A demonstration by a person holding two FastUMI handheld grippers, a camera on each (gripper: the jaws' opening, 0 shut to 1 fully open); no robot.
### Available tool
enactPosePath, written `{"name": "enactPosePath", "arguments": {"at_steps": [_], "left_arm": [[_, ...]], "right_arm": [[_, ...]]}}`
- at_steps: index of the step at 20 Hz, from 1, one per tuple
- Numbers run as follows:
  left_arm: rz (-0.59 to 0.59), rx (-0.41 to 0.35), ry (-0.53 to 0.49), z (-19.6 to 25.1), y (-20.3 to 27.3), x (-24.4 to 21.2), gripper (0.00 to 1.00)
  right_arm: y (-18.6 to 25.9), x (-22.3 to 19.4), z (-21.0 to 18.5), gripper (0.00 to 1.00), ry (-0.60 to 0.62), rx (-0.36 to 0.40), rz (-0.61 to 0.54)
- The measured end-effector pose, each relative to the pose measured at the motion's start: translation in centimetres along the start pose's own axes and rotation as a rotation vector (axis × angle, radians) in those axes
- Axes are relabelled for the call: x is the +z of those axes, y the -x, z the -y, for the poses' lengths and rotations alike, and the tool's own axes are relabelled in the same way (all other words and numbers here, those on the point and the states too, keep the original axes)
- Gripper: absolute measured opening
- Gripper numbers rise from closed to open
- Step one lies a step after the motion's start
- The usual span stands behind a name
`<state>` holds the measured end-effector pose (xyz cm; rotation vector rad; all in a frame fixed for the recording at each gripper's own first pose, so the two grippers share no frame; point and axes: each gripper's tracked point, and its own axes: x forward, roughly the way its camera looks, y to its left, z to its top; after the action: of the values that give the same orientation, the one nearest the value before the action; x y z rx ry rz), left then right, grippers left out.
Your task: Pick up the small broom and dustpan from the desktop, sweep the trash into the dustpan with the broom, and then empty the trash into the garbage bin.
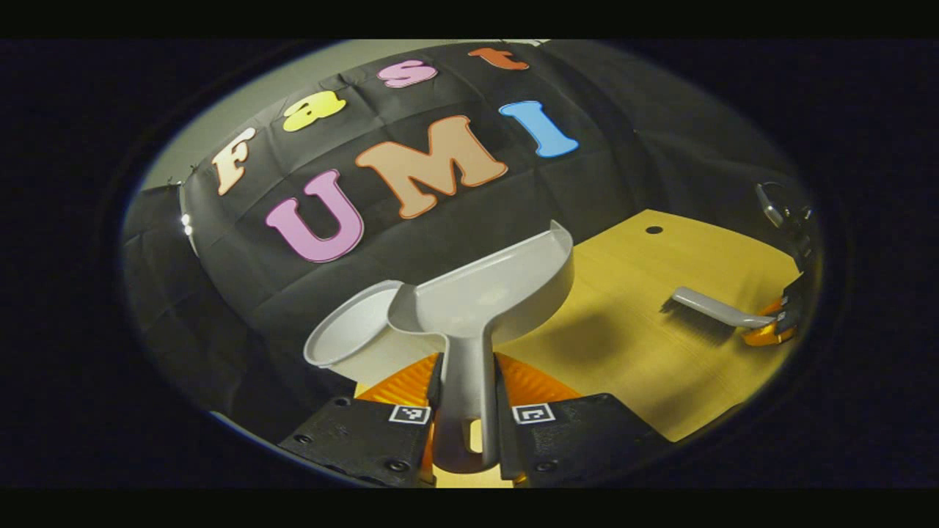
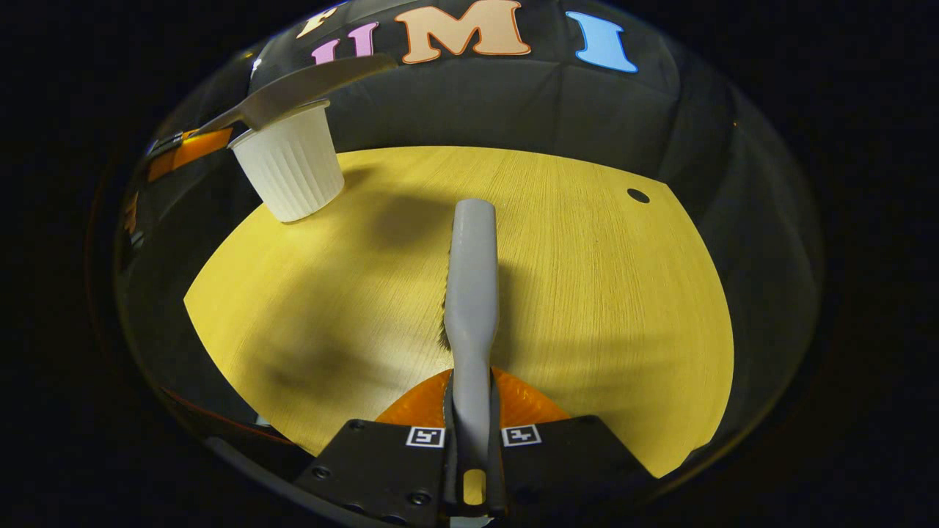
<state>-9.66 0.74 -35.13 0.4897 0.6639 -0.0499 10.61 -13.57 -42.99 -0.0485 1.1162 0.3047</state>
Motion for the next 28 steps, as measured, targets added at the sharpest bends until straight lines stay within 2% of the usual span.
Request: {"name": "enactPosePath", "arguments": {"at_steps": [7, 13, 21, 28], "left_arm": [[-0.144, -0.09, 0.034, 5.9, -0.2, -8.1, 0.25], [-0.266, -0.126, 0.029, 9.1, 0.1, -14.6, 0.27], [-0.286, -0.105, -0.037, 10.7, 0.3, -17.0, 0.27], [-0.365, -0.098, -0.003, 11.2, 0.2, -20.5, 0.26]], "right_arm": [[0.0, -0.3, 0.6, 0.13, 0.04, -0.009, -0.042], [0.4, -0.5, 0.9, 0.12, 0.058, -0.017, -0.074], [1.0, -0.6, 1.4, 0.13, 0.067, -0.063, -0.108], [1.4, -1.3, 1.4, 0.13, 0.067, -0.098, -0.167]]}}
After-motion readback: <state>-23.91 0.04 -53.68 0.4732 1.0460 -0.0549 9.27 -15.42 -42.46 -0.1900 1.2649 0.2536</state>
